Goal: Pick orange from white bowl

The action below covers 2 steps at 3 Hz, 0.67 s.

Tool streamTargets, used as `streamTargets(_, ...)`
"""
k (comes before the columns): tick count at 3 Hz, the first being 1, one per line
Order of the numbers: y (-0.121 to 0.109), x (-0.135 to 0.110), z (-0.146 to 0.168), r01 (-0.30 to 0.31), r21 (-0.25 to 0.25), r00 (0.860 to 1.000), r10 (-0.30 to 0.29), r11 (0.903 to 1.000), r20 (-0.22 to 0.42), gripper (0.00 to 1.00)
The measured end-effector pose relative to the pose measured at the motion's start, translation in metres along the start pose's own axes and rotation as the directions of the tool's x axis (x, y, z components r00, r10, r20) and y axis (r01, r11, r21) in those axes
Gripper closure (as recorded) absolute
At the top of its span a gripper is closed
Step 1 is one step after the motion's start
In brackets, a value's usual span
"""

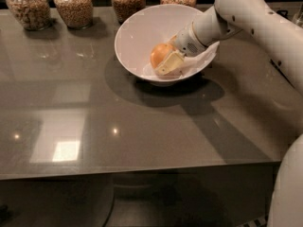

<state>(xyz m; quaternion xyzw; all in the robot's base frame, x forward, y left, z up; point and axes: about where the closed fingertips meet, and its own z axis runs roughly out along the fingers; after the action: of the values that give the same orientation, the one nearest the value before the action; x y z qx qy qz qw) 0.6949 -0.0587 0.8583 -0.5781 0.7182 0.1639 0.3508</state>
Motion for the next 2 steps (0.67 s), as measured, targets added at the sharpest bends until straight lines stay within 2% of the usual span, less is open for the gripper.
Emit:
streamTargets(1,-0.0001,0.0008,0.0052,0.009,-0.004,1.000,-0.009,0.9999,0.001,0.51)
streamTargets(2,0.0032,-0.0061,0.0046,0.030,-0.011,0.999,-0.030,0.9995,0.021,0.70)
